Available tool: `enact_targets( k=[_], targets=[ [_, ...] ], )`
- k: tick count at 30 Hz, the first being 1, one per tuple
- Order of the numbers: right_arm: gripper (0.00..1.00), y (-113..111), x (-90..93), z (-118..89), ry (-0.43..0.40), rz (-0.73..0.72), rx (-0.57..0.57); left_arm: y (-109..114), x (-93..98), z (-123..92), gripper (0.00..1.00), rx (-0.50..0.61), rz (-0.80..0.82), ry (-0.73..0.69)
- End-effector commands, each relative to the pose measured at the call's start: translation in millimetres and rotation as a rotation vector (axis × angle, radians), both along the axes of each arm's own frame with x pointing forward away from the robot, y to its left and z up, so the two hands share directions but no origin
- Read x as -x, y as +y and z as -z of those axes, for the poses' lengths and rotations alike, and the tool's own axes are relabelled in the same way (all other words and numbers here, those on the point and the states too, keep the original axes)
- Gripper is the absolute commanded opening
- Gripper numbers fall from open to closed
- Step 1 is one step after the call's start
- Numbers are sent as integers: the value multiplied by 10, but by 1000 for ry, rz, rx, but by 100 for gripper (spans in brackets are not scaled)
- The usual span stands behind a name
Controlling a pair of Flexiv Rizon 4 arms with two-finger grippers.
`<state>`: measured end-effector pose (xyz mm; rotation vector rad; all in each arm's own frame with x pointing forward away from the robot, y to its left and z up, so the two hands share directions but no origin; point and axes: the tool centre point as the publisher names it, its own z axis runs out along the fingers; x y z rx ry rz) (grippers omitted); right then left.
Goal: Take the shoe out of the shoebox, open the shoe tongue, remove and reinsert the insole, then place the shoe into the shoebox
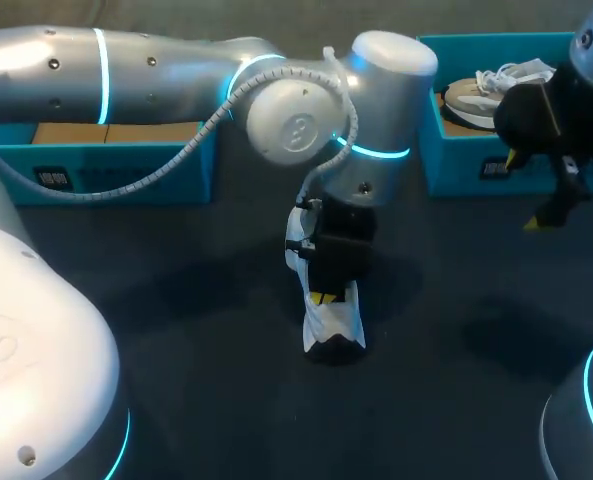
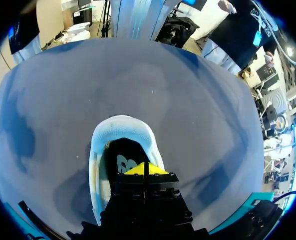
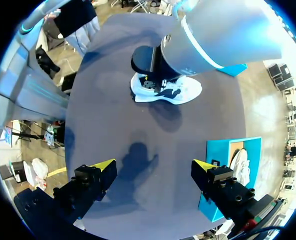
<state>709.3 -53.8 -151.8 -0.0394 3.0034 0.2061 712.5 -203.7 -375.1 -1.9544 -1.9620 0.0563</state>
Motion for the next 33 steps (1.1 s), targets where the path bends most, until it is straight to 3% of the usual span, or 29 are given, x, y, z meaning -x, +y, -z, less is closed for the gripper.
enact_targets(
  k=[1, 10, 19, 33],
  targets=[
    [100, 22, -19, 1, 4, 1, 5, -31, -20, 55, 0, -10, -2, -2],
    [100, 22, -19, 1, 4, 1, 5, -21, -29, 261, 0, -21, -39, -56],
    [100, 22, -19, 1, 4, 1, 5, -15, -62, 484, 0, 74, -147, -139],
    [100, 22, -19, 1, 4, 1, 5, -274, -81, 484, 0, 204, -207, -110]
  ],
)
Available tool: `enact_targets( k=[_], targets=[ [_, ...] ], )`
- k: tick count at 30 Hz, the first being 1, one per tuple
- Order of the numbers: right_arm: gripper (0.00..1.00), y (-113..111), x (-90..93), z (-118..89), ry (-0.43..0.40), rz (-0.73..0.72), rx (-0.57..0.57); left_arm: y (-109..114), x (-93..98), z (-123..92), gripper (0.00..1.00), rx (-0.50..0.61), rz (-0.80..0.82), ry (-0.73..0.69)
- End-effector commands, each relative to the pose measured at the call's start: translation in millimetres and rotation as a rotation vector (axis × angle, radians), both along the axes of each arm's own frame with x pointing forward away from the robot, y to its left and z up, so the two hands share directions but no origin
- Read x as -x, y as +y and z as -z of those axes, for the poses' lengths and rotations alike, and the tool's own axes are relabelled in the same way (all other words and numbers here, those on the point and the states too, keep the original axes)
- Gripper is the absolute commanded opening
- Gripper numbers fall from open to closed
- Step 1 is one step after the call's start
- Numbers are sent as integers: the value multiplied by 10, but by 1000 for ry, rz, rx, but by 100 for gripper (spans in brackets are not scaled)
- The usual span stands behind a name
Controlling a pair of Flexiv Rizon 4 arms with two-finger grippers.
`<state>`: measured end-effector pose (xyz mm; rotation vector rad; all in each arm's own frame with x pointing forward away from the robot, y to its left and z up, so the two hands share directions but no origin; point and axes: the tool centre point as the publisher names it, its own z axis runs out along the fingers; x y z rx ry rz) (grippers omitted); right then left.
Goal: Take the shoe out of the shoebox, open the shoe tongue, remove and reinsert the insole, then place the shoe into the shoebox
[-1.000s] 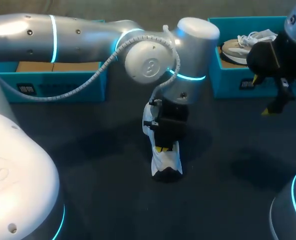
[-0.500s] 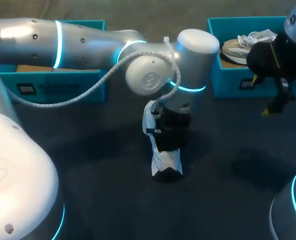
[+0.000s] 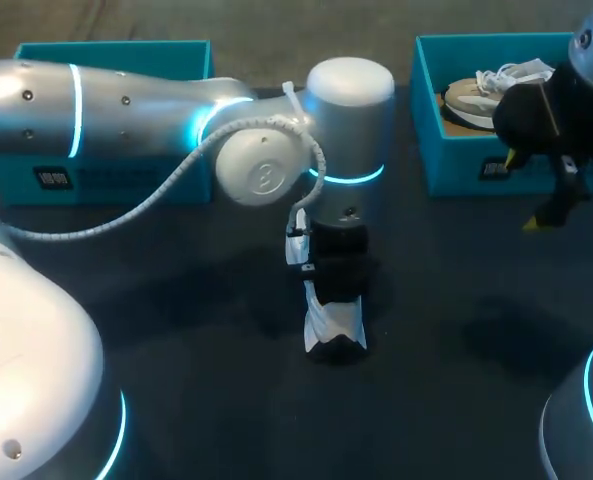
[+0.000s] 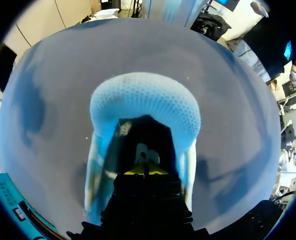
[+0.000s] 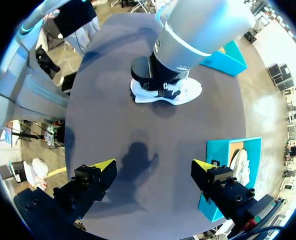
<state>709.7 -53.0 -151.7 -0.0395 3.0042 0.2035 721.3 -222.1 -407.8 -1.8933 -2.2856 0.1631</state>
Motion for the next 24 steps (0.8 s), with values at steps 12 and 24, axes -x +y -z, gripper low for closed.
enact_targets(
  k=[12, 24],
  targets=[
    [100, 14, -16, 2, 4, 1, 3, -224, -15, -98, 0, 170, -53, 7],
    [100, 14, -16, 2, 4, 1, 3, -30, -146, -389, 0, 109, -38, -48]
  ],
)
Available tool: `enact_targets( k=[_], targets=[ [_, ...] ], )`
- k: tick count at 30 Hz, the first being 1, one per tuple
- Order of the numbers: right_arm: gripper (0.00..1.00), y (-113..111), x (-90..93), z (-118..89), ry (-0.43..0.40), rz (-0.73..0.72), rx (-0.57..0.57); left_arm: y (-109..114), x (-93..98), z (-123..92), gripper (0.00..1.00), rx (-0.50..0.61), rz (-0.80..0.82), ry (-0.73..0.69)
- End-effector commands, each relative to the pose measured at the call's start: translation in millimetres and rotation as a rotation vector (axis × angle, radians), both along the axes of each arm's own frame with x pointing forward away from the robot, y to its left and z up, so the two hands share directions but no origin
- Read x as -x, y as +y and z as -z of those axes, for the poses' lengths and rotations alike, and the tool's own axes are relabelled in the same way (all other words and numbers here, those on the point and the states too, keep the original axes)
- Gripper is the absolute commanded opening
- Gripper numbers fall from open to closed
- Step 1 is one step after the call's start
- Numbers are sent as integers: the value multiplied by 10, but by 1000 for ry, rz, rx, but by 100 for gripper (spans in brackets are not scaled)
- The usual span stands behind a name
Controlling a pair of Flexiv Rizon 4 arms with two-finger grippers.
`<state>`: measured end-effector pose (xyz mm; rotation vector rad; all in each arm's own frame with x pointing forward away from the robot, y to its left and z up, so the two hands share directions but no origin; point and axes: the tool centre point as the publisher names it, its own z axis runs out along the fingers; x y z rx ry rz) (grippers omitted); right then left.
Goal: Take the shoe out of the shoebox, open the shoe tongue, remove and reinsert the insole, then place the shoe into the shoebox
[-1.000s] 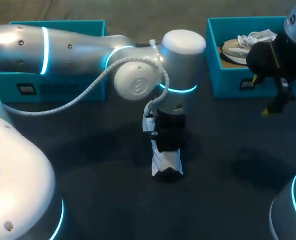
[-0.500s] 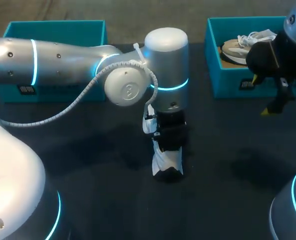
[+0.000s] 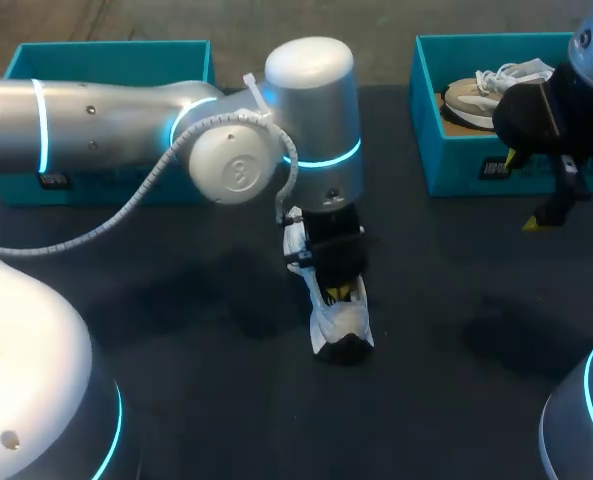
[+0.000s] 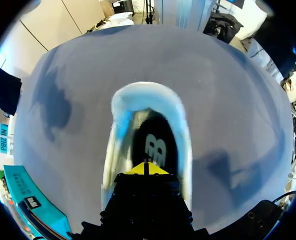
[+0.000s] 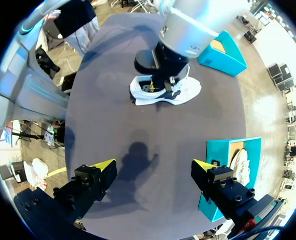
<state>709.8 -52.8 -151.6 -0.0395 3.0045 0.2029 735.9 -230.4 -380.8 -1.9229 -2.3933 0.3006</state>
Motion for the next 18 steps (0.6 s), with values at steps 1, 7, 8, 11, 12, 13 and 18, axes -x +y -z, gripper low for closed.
enact_targets(
  k=[1, 7, 8, 11, 12, 13, 18],
  targets=[
    [100, 12, -14, 3, 3, 1, 3, 58, -10, -123, 0, -32, 4, -25],
    [100, 12, -14, 3, 3, 1, 3, 67, -14, 34, 0, -102, 26, -28],
    [100, 12, -14, 3, 3, 1, 3, 80, -5, 68, 0, -111, 30, -29],
    [100, 12, -14, 3, 3, 1, 3, 88, 26, 152, 0, -125, 35, -29],
    [100, 12, -14, 3, 3, 1, 3, 87, 33, 177, 0, -125, 35, -29],
    [100, 12, -14, 3, 3, 1, 3, 84, 43, 203, 0, -127, 35, -28],
    [100, 12, -14, 3, 3, 1, 3, 58, 120, 322, 0, -142, 50, -57]
  ],
)
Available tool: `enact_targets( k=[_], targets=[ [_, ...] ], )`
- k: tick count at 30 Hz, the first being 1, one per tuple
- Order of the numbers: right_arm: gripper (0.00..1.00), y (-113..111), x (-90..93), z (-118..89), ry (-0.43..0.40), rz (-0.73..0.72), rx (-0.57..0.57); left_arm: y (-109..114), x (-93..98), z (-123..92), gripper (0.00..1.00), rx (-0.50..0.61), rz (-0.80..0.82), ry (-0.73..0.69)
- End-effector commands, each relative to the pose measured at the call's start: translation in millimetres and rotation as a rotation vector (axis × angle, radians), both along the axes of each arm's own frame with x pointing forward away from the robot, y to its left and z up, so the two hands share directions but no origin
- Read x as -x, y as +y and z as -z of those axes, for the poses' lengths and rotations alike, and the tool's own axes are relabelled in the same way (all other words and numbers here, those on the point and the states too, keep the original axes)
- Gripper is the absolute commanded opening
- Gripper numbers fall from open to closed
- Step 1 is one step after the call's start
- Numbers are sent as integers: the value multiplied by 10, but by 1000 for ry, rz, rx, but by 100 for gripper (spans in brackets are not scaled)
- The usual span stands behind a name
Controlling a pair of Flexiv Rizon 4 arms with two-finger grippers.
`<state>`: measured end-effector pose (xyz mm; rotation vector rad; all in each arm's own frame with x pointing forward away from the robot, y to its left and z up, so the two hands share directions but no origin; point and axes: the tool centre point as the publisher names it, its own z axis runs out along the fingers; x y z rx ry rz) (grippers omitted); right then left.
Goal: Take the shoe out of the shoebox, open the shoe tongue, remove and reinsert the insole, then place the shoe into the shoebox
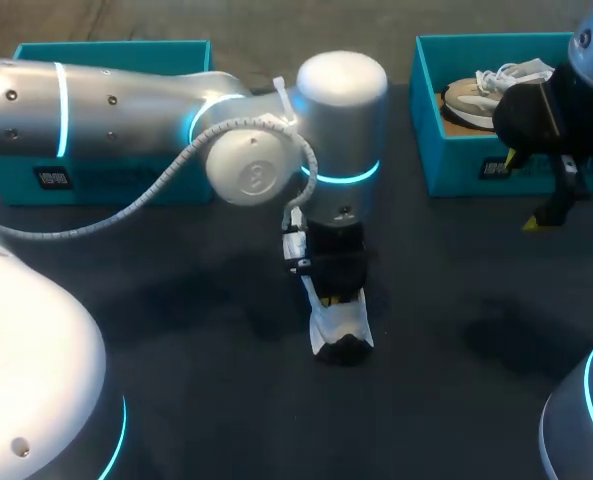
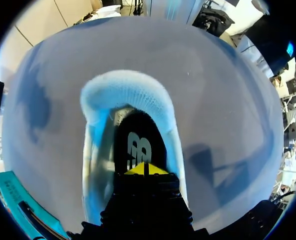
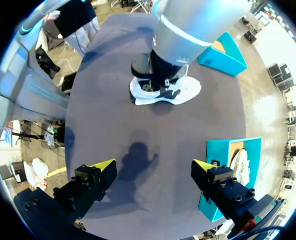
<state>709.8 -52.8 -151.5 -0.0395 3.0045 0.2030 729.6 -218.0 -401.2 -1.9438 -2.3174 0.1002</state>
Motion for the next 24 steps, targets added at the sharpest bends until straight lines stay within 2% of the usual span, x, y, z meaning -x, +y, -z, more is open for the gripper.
enact_targets(
  k=[1, 9, 14, 19, 24],
  targets=[
    [100, 12, -14, 4, 3, 1, 3, -68, 63, 135, 0, 0, -5, -30],
    [100, 12, -14, 4, 3, 1, 3, -101, 31, 80, 0, 121, -71, -119],
    [100, 12, -14, 4, 3, 1, 3, -136, 18, -17, 0, 157, -80, -97],
    [100, 12, -14, 4, 3, 1, 3, -110, 31, -161, 0, 142, -70, -49],
    [100, 12, -14, 4, 3, 1, 3, -39, 3, -339, 0, 148, -84, -62]
  ],
)
